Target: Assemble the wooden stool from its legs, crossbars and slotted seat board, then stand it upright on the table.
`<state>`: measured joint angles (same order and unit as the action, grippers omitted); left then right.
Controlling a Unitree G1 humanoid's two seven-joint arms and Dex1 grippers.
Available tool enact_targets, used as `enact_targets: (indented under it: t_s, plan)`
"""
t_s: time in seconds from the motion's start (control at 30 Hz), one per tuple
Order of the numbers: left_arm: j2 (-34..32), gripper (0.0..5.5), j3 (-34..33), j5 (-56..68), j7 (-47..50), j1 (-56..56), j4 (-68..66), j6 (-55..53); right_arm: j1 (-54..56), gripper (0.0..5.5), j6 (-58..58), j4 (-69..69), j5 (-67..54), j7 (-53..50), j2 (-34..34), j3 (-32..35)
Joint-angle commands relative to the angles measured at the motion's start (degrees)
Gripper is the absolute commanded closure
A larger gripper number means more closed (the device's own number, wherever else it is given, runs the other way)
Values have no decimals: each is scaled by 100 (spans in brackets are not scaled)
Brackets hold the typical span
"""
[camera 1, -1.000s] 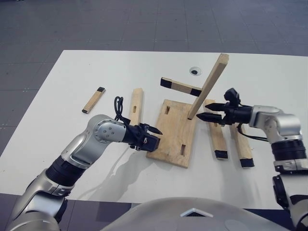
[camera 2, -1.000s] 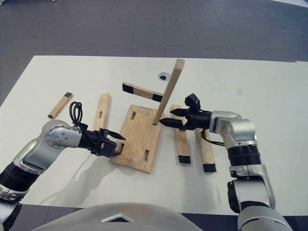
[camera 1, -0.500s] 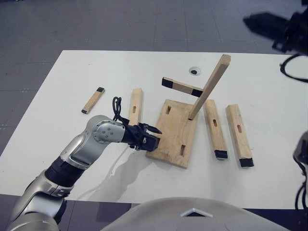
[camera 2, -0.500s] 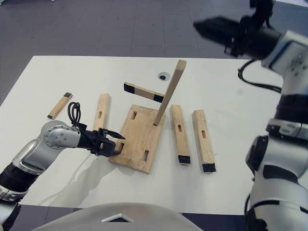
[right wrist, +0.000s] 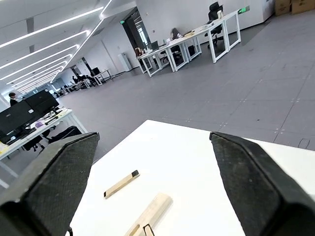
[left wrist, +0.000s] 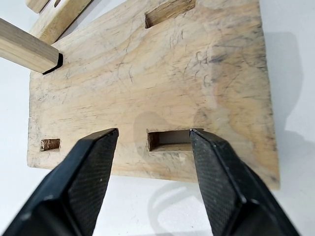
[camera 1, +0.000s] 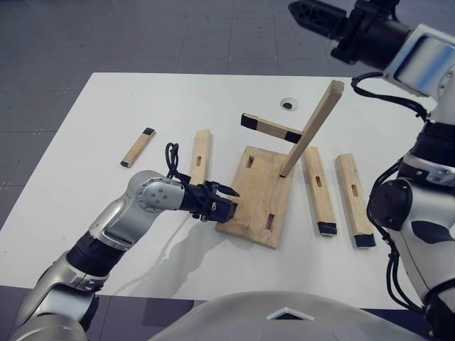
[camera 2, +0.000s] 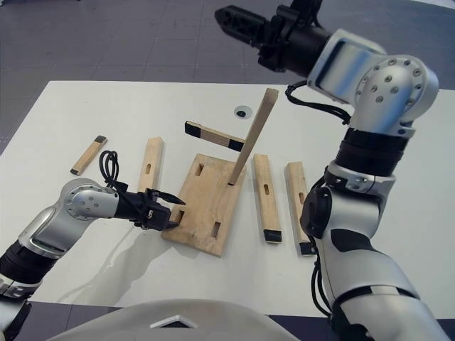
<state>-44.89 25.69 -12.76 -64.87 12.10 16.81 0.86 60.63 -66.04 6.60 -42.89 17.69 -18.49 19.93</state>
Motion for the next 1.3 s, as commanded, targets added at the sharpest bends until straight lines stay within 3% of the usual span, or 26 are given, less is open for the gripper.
enact_targets:
  t_s: [0.03,0.13,0.27,0.33,0.73,0.87,1.0,1.07,1.17,1.3]
  plan:
    - [-23,280,123,-139,-28,-89,-92,-106,1022,137,450,-31,-238,-357,-65,520]
    - [-34,280,113,-131,-31,-79,-73,-124,321,137,-204,-715,-695,-910,367,730]
    - [-15,280,98,-127,-2,-91,-2,-207,-3109,137,-800,-2114,-787,-1313,1414,-67]
    - [-24,280,95,-108,-19,-103,39,-210,-4118,137,-668,-2345,-667,-1317,1650,-299]
    - [85,280,165,-175,98,-281,181,-340,-2573,137,-3,-2127,-1883,-2154,1669,451]
    - [305,280,104,-151,384,-496,338,-722,-722,137,666,-1694,-3360,-3272,1086,1269]
    - [558,280,-7,-152,792,-735,578,-1268,23,137,1137,-1715,-4153,-4090,332,1487]
    - [616,280,-40,-167,958,-926,726,-1474,-77,137,1093,-1859,-4069,-4296,-210,1366]
    - [602,280,-13,-229,1143,-1239,916,-1624,-1187,137,488,-2483,-2943,-4427,-1359,831]
    - [540,280,-83,-239,1355,-1584,1178,-1827,-3187,137,-4,-3699,-2703,-4826,-1520,661]
